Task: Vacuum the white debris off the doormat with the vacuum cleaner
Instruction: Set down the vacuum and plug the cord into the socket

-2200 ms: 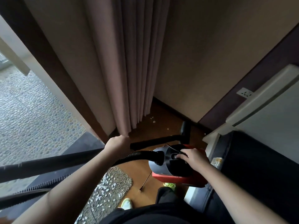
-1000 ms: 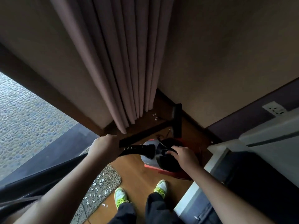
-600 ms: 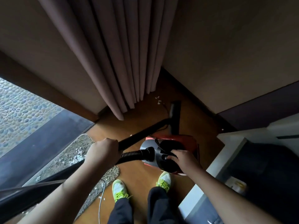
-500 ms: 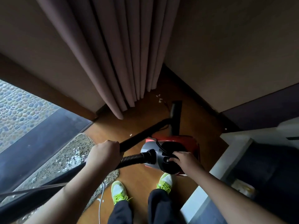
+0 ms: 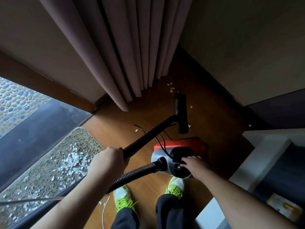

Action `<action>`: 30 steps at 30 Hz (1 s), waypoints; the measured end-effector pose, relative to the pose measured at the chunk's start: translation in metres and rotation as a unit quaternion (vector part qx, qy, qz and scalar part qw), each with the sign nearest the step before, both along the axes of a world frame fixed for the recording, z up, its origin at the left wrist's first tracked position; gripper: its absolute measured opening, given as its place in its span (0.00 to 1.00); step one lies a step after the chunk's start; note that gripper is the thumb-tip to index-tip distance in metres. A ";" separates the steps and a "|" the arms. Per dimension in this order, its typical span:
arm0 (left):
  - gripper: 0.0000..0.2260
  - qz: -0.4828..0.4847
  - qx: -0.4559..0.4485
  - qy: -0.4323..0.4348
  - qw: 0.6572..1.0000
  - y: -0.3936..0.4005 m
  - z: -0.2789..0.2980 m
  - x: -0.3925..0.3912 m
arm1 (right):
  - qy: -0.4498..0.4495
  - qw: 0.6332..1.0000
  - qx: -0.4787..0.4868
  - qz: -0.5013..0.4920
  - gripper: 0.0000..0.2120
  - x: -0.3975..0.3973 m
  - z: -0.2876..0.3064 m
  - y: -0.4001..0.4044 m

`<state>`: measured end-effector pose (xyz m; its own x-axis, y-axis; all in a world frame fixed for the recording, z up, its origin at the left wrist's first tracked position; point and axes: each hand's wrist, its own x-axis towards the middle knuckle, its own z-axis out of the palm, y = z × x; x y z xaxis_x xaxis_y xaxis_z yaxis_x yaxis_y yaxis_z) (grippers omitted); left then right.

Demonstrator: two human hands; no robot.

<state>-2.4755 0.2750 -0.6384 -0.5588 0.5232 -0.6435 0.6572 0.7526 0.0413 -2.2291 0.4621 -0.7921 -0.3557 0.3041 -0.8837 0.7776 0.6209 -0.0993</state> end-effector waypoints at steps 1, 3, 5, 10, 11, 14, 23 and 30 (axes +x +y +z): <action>0.16 0.006 0.001 -0.006 1.000 0.000 -0.005 0.001 | -0.013 1.000 0.006 0.011 0.17 0.000 -0.005 -0.001; 0.16 0.010 -0.002 -0.015 1.000 0.001 -0.014 0.005 | -0.029 0.998 0.018 0.053 0.17 0.002 -0.017 0.000; 0.16 0.004 -0.010 -0.017 1.000 0.001 -0.022 0.008 | -0.060 0.996 0.031 0.065 0.18 0.010 -0.040 0.000; 0.17 -0.007 -0.011 -0.012 1.000 -0.004 -0.035 0.014 | -0.052 0.997 0.030 0.048 0.15 0.019 -0.044 -0.003; 0.16 -0.007 -0.011 -0.009 1.000 -0.005 -0.037 0.015 | -0.048 0.997 0.032 0.044 0.16 0.019 -0.046 -0.003; 0.16 -0.006 -0.010 -0.013 1.000 -0.008 -0.044 0.015 | -0.045 0.998 0.027 0.022 0.17 0.015 -0.058 -0.003; 0.14 -0.044 -0.020 -0.010 0.999 -0.010 -0.048 0.003 | -0.042 0.997 0.011 0.070 0.18 -0.012 -0.052 -0.024; 0.12 -0.084 -0.017 0.012 0.996 -0.002 -0.039 -0.033 | -0.029 0.998 0.038 0.045 0.16 -0.013 -0.058 -0.034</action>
<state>-2.5086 0.2729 -0.6769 -0.4807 0.5889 -0.6497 0.7747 0.6323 0.0000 -2.2418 0.4281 -0.8498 -0.3340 0.3403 -0.8790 0.7215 0.6924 -0.0061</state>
